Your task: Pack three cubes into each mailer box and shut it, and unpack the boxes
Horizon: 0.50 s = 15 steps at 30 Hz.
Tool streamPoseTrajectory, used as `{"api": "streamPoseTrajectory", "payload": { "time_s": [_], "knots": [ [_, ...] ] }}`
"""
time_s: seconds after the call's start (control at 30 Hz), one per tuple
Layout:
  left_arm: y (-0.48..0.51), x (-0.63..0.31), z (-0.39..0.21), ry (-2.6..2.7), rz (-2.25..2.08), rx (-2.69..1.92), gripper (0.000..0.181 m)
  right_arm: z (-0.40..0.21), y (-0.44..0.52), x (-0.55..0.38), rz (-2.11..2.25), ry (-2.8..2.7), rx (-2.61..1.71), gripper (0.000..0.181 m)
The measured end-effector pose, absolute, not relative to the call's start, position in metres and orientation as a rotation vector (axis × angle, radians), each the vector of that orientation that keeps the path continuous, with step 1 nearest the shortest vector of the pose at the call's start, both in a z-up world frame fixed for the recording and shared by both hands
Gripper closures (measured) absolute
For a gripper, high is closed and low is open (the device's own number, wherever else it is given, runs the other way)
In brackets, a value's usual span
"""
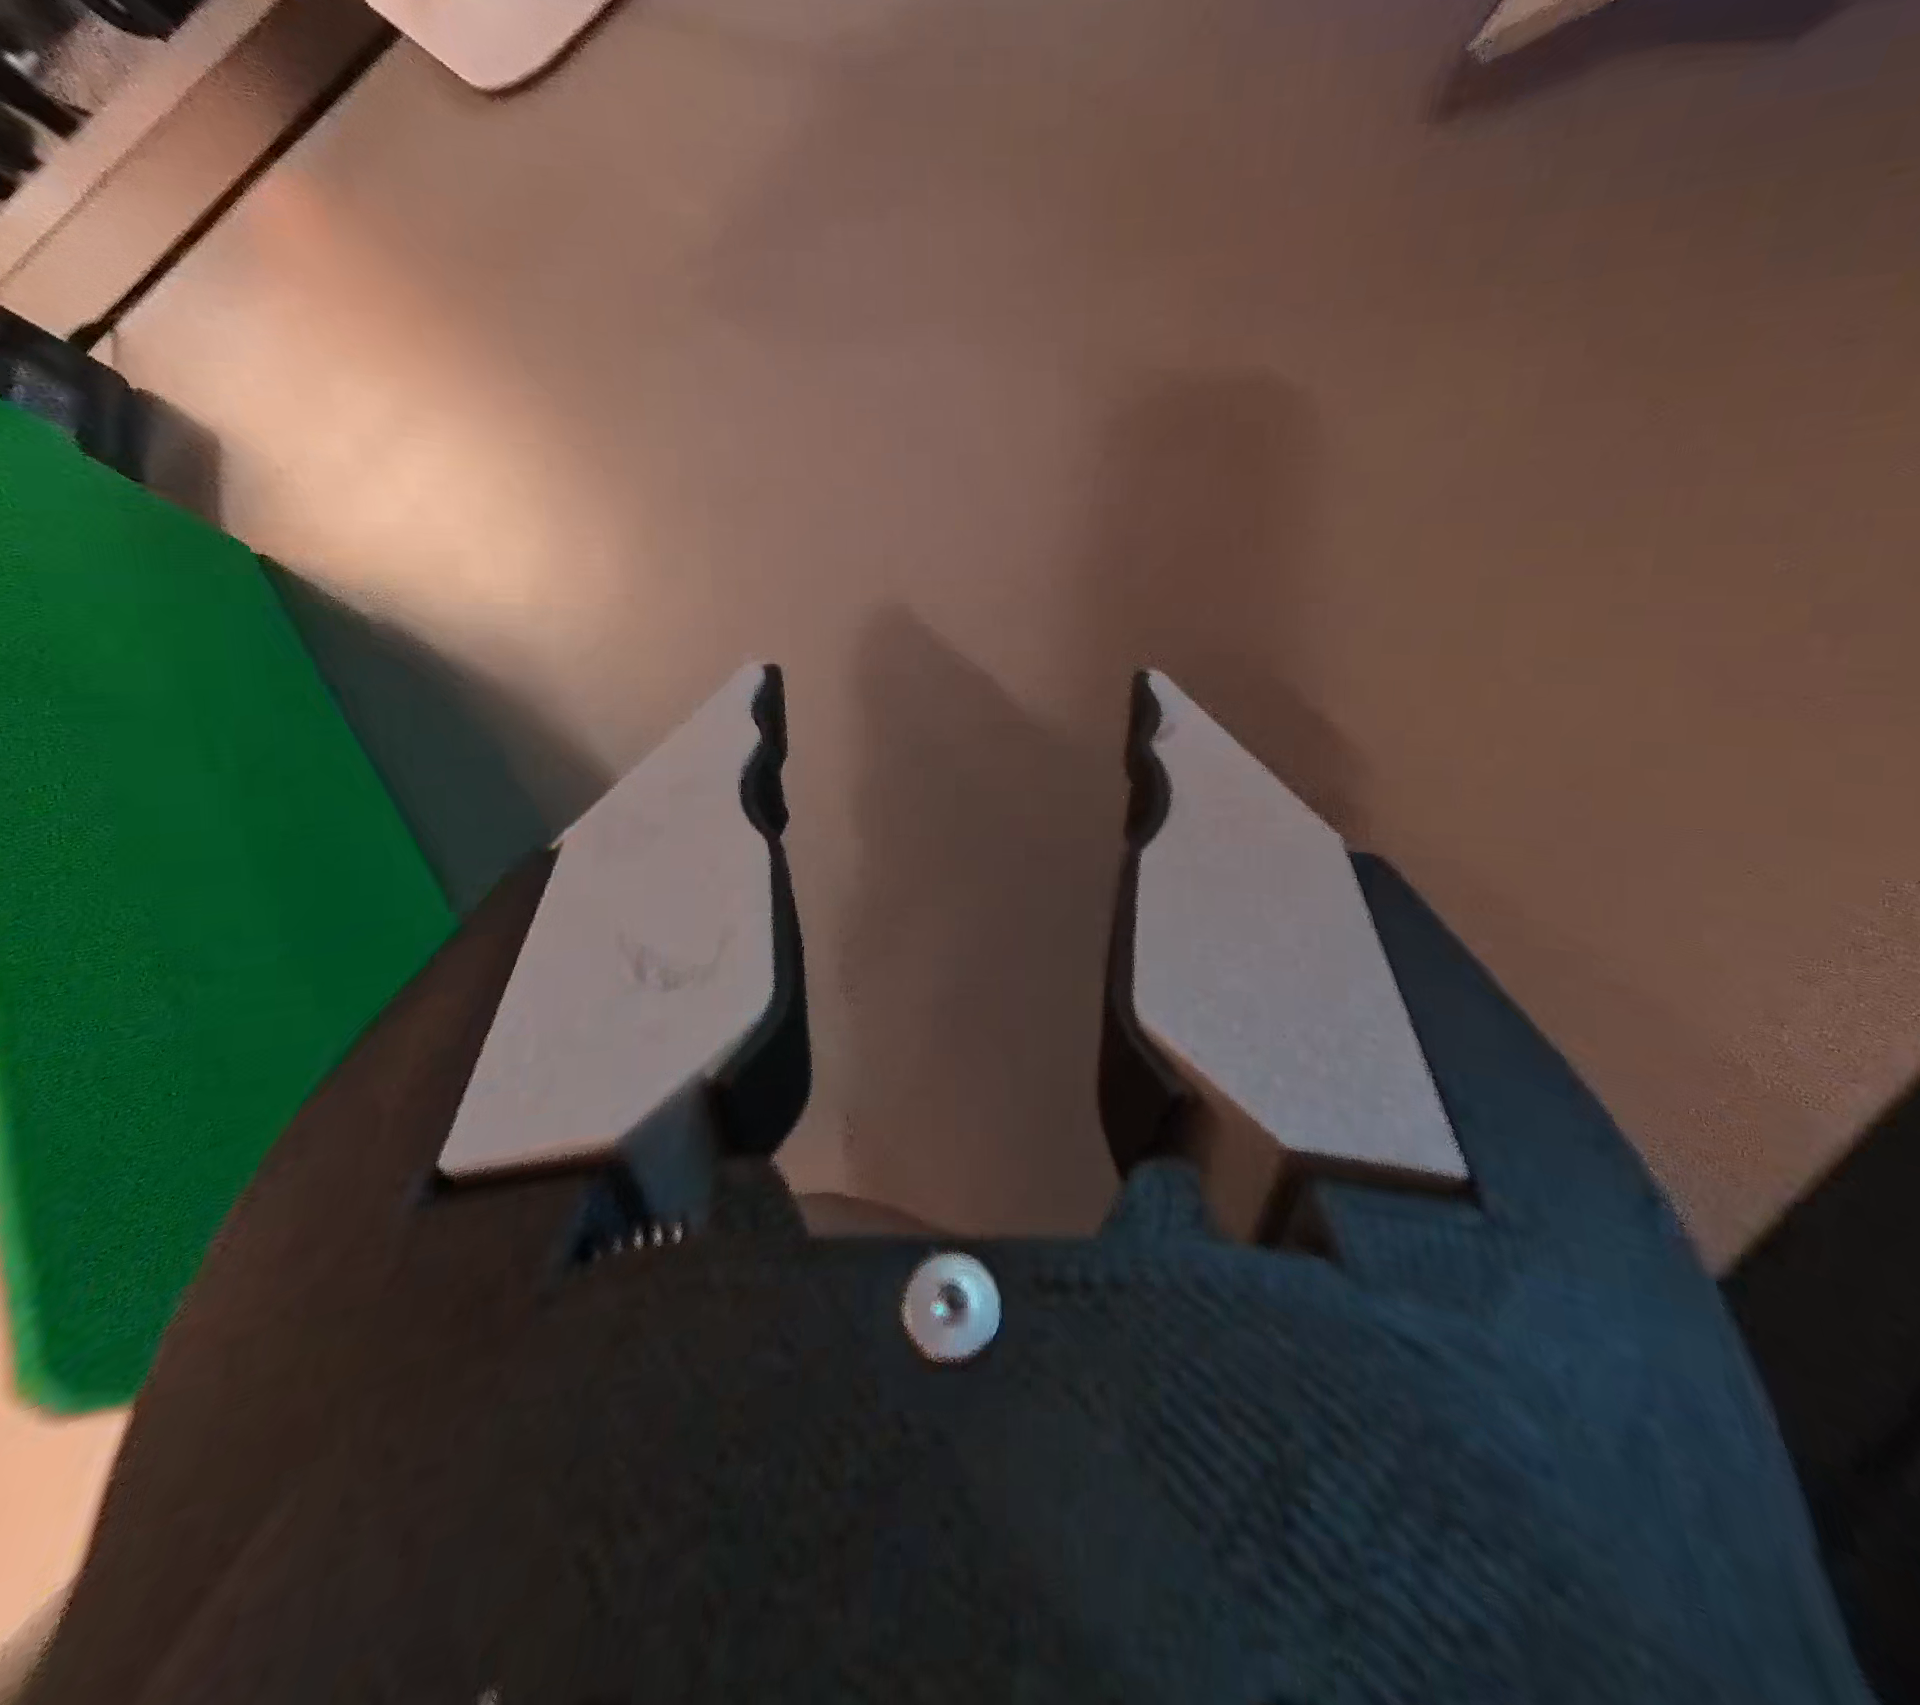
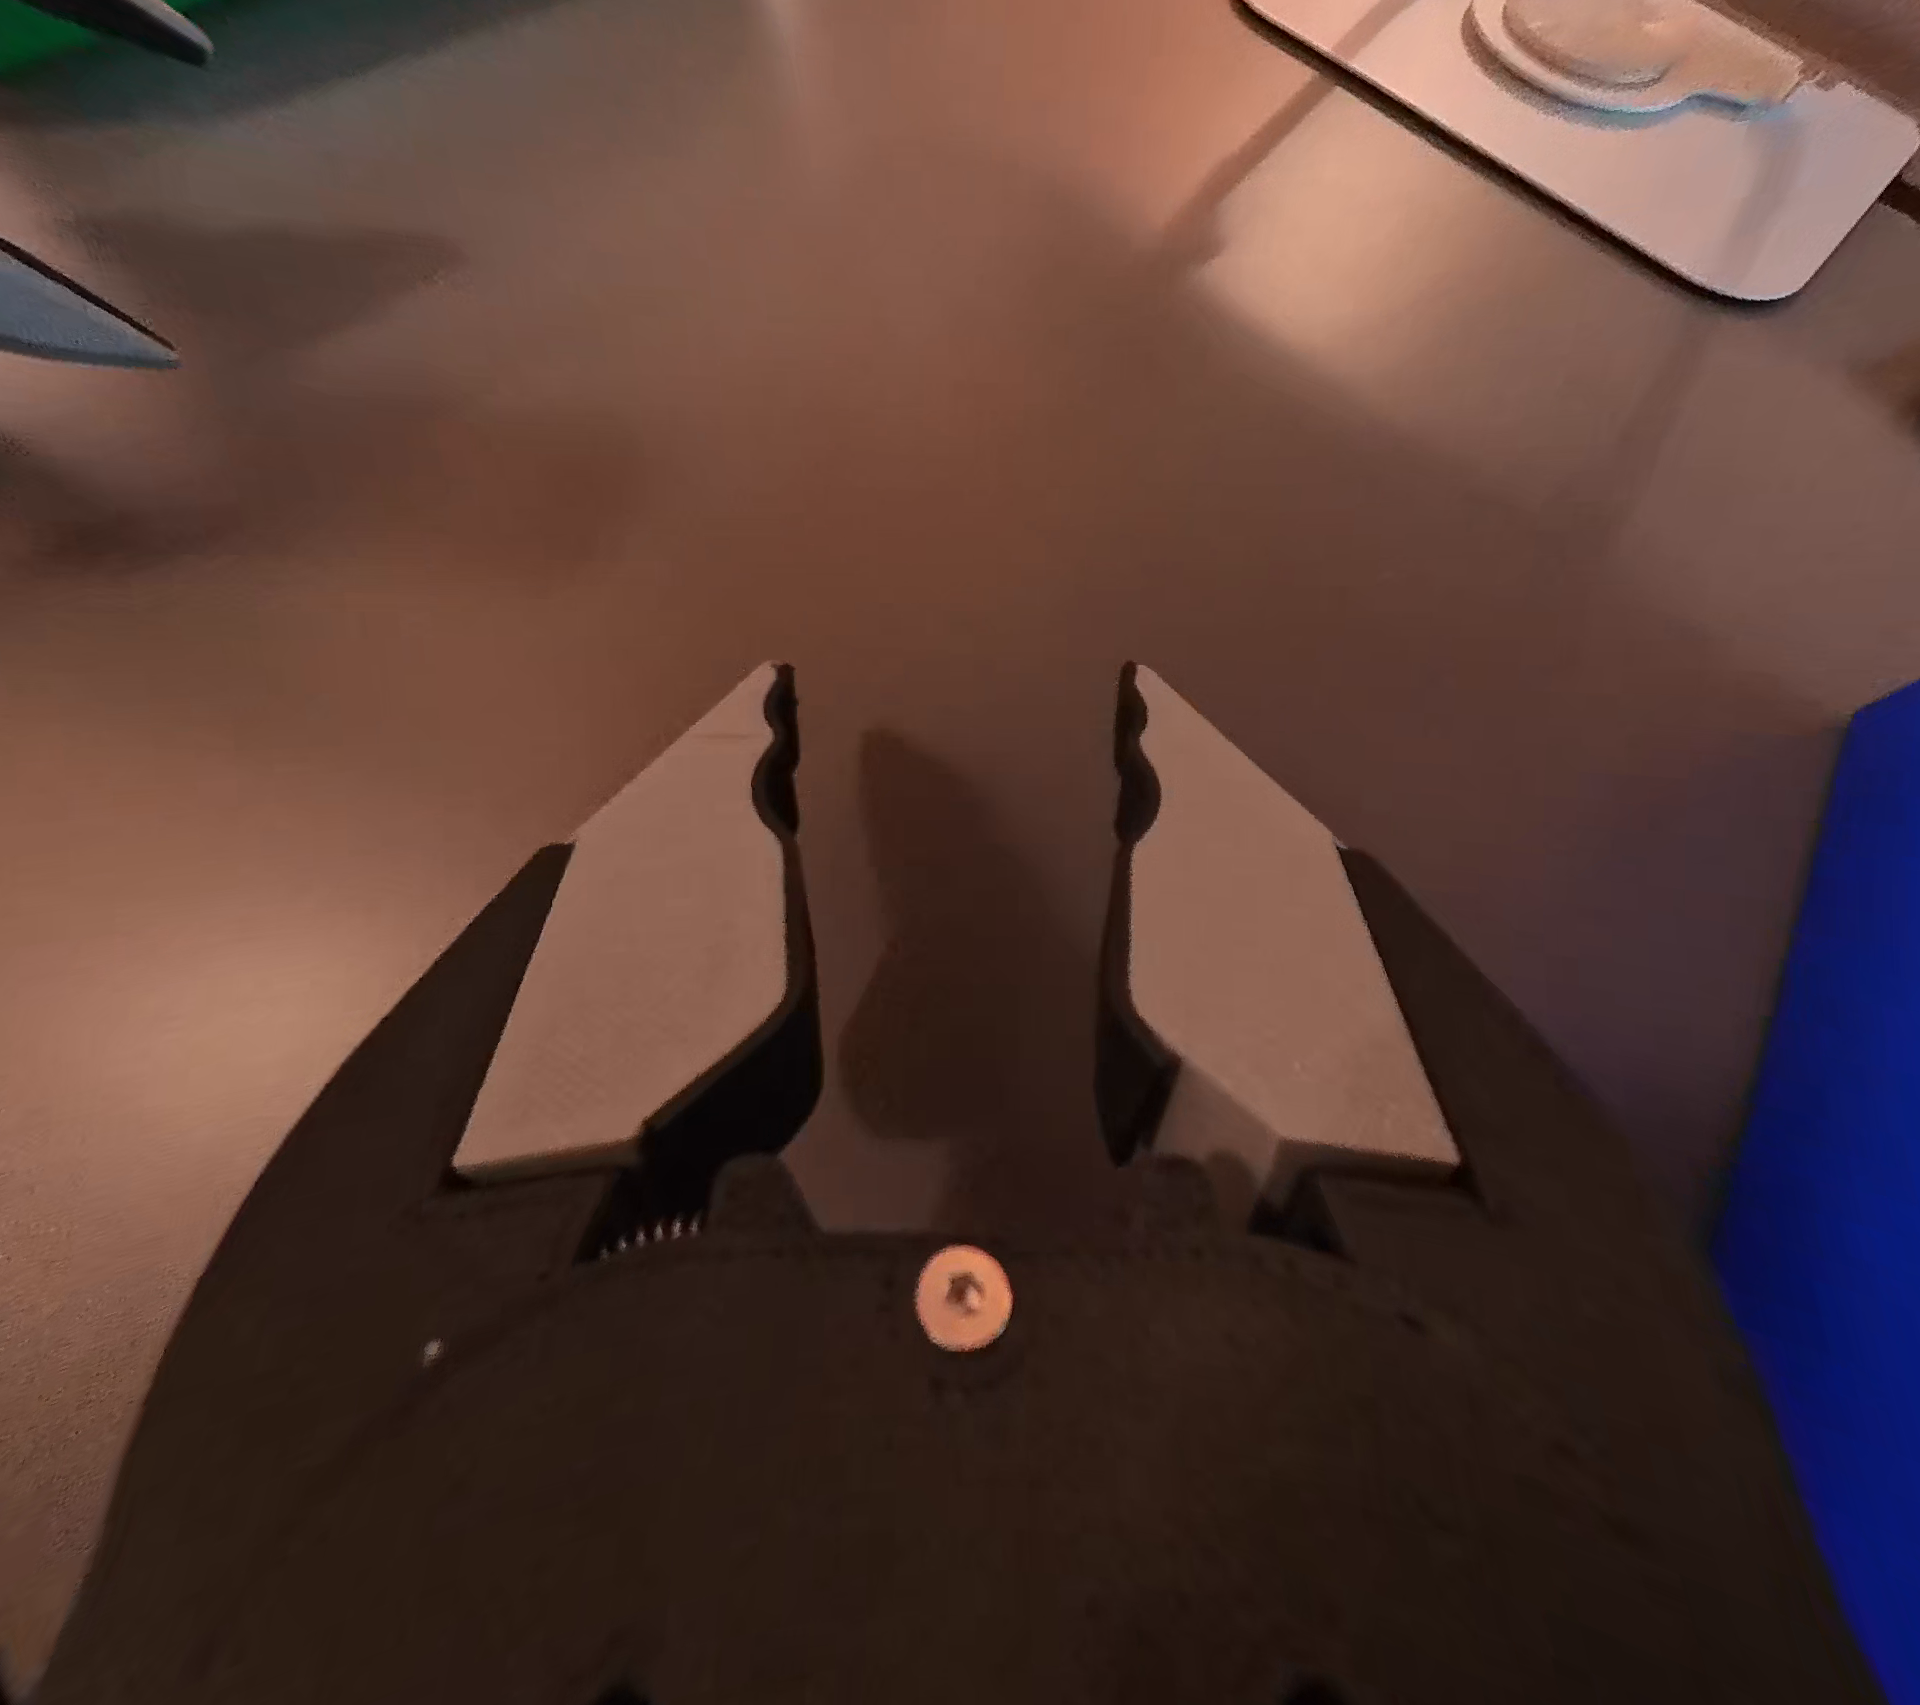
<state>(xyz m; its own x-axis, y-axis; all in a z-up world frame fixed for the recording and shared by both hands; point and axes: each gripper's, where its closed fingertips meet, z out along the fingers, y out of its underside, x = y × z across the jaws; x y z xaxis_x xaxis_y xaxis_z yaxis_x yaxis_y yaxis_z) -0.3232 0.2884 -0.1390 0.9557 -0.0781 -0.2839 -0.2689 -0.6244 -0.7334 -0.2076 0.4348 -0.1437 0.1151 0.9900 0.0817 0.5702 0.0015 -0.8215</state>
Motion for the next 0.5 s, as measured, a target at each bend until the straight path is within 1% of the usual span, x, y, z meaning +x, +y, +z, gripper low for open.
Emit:
{"api": "streamPoseTrajectory", "payload": {
  "time_s": [0.03, 0.07, 0.13, 0.23, 0.27, 0.33, 0.5],
  "knots": [
    [0.291, -0.325, -0.144, 0.243, 0.285, -2.241, 0.116, -0.148, 0.436, -0.208, 0.718, -1.554, -1.669, 0.123],
    [0.294, -0.327, -0.149, 0.245, 0.29, -2.237, 0.116, -0.15, 0.436, -0.209, 0.718, -1.564, -1.677, 0.118],
    [0.3, -0.328, -0.155, 0.25, 0.286, -2.22, 0.117, -0.149, 0.434, -0.21, 0.713, -1.57, -1.657, 0.125],
    [0.312, -0.323, -0.148, 0.23, 0.228, -2.166, 0.118, -0.156, 0.435, -0.211, 0.641, -1.601, -1.662, 0.12],
    [0.316, -0.32, -0.14, 0.226, 0.215, -2.115, 0.121, -0.158, 0.436, -0.21, 0.613, -1.606, -1.67, 0.12],
    [0.319, -0.318, -0.128, 0.24, 0.235, -2.029, 0.134, -0.162, 0.44, -0.21, 0.561, -1.6, -1.69, 0.118],
    [0.318, -0.317, -0.11, 0.267, 0.298, -1.892, 0.142, -0.164, 0.444, -0.209, 0.516, -1.588, -1.703, 0.116]
  ]
}}
